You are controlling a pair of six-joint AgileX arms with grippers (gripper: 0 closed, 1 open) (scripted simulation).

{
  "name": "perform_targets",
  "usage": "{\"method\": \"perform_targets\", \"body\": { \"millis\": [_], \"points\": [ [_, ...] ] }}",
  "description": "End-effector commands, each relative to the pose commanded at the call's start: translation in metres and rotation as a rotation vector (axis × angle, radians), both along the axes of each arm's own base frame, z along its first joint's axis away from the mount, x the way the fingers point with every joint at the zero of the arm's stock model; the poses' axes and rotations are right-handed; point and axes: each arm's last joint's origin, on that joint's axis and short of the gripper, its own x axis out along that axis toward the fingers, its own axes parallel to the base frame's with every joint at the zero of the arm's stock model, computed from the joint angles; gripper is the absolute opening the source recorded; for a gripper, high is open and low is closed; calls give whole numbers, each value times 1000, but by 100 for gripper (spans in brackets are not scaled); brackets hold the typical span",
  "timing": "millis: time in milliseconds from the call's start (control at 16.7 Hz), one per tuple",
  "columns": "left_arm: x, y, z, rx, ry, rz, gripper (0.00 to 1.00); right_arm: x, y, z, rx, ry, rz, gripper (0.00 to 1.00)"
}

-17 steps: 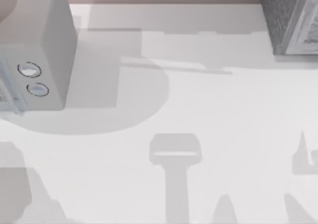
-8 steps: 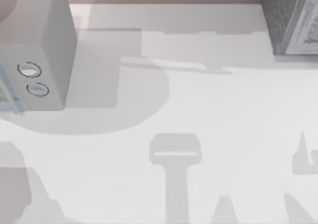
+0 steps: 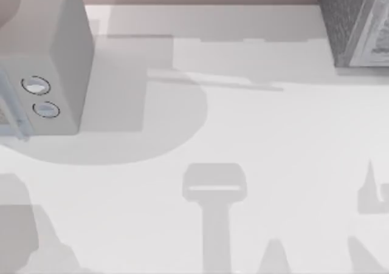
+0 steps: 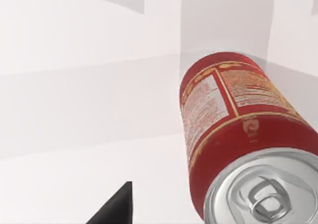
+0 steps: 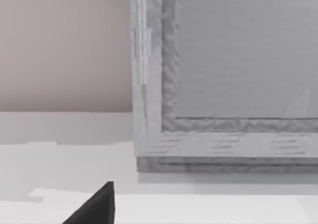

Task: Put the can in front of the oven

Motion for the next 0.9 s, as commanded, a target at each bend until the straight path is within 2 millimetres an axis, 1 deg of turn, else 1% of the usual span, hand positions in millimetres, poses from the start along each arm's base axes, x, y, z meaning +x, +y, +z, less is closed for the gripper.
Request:
{"method": "perform_targets", "body": {
  "millis": [420, 480, 780, 900],
  "points": [
    [0, 0, 1, 1, 0, -1, 100, 0, 0, 0, 0, 0, 0, 100],
    [1, 0, 4, 1, 0, -1, 100, 0, 0, 0, 0, 0, 0, 100],
    [1, 1, 35, -3, 5, 0, 100, 0, 0, 0, 0, 0, 0, 100],
    [0, 0, 40, 0, 0, 0, 100, 0, 0, 0, 0, 0, 0, 100]
  ]
}}
